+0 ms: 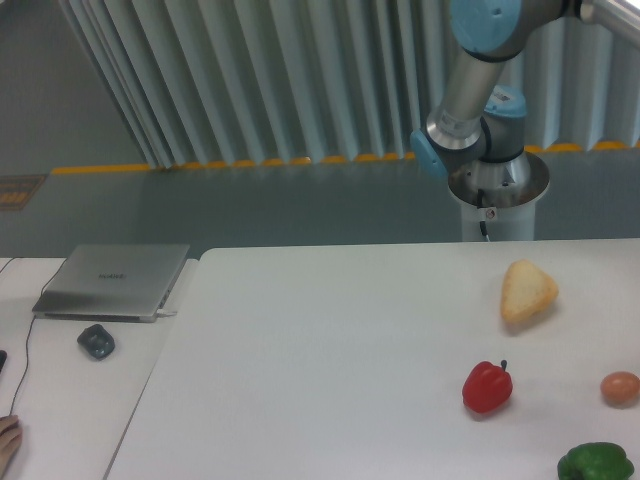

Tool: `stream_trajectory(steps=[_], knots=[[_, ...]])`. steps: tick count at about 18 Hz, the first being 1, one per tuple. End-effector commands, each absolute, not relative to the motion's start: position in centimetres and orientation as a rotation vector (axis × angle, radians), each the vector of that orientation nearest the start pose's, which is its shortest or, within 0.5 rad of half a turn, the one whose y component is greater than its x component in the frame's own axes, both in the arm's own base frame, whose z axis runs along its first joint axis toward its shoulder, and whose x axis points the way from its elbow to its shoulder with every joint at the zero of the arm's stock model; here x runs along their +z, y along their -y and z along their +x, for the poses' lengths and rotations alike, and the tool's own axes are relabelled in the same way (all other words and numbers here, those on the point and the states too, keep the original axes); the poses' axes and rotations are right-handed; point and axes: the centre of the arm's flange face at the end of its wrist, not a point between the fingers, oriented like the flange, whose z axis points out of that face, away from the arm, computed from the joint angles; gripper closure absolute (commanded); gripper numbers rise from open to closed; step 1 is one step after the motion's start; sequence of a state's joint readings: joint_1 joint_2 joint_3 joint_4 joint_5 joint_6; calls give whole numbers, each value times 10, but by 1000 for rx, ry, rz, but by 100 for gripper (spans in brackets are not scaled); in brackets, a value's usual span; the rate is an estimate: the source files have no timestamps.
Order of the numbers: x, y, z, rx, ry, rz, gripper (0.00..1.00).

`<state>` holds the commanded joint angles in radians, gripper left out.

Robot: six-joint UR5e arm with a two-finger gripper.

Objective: Place the yellow pepper on the table

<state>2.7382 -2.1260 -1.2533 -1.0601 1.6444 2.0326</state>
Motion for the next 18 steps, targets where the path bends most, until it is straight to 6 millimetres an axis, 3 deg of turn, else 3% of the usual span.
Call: stream_trajectory(steps=[5, 18], knots=[[334, -409, -633, 465, -1306, -2888, 0], [304, -413, -644, 483, -1308, -2893, 0]])
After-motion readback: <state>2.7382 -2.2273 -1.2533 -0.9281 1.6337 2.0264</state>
